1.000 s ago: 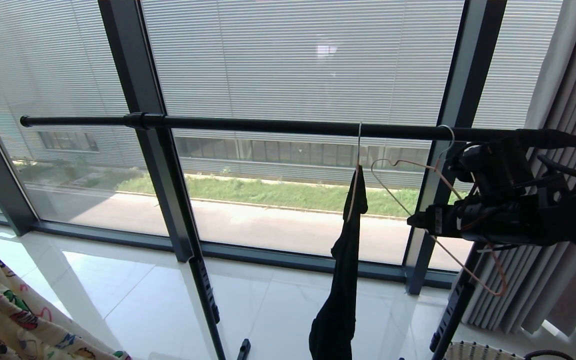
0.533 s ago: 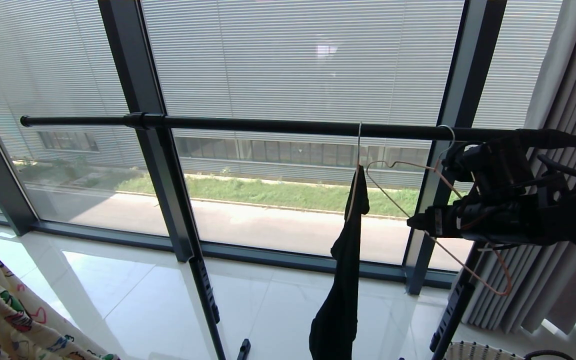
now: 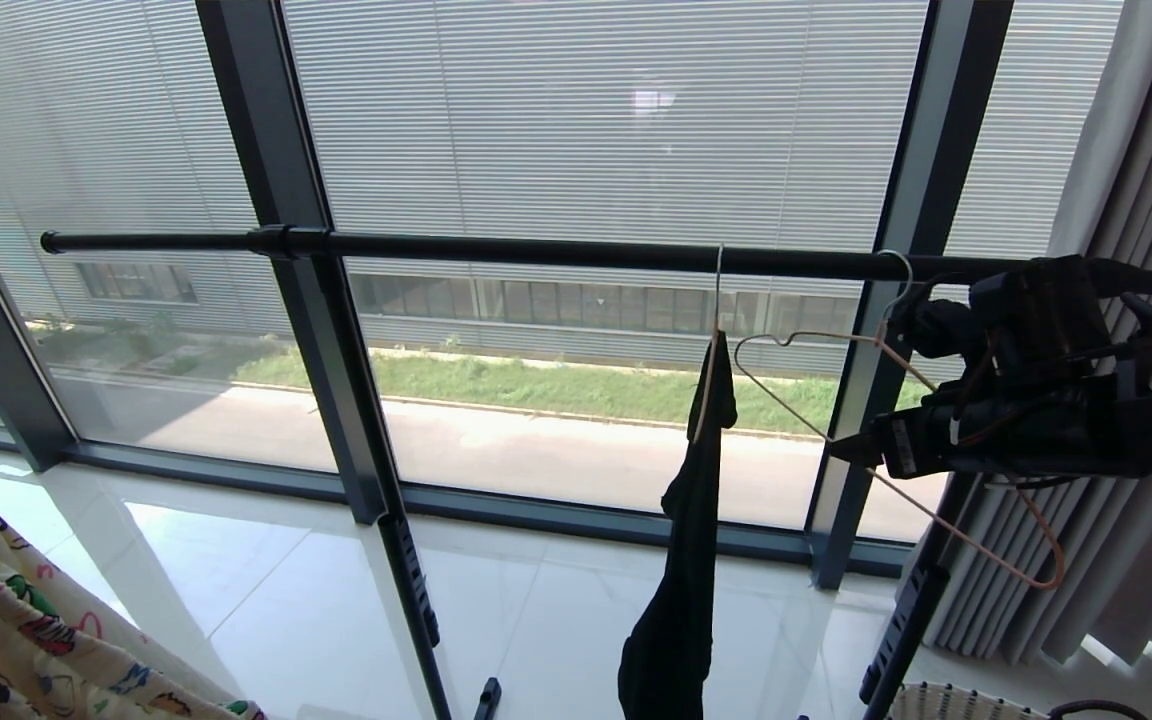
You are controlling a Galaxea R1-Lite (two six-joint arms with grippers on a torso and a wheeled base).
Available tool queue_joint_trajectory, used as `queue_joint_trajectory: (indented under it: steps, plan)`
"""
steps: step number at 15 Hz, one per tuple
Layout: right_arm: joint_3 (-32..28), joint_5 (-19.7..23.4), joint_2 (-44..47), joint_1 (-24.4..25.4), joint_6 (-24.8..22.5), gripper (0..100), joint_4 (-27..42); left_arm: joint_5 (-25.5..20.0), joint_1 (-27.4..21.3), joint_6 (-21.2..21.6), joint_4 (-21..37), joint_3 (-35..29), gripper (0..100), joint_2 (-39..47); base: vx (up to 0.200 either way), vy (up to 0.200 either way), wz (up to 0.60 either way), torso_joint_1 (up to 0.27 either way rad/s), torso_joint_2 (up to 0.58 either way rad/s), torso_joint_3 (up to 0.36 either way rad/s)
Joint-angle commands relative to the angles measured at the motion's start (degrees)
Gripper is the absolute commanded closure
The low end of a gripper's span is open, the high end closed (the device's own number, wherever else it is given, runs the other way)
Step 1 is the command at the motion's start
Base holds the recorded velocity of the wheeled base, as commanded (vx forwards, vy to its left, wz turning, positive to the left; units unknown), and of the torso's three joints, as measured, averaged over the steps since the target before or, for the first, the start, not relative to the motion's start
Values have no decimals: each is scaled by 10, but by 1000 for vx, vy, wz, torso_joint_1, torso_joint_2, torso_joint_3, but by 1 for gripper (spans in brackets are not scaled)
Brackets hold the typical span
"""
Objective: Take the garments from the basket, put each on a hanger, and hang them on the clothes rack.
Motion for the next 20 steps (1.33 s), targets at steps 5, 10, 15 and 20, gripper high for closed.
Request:
queue_joint_trajectory:
  steps: [5, 10, 15, 20]
  plan:
    - [26, 43, -22, -30, -44, 0, -4, 0, 0, 8, 0, -2, 100, -1, 0, 0, 0, 0, 0, 0]
    - [94, 64, -31, -31, -55, 0, -69, 0, 0, 11, 0, -4, 100, 1, 0, 0, 0, 0, 0, 0]
    - [94, 83, -29, -36, -55, 100, -83, -1, 0, 11, 0, -4, 100, 4, 0, 0, 0, 0, 0, 0]
    - [93, 85, -29, -38, -54, 100, -95, -1, 0, 11, 0, -3, 100, 4, 0, 0, 0, 0, 0, 0]
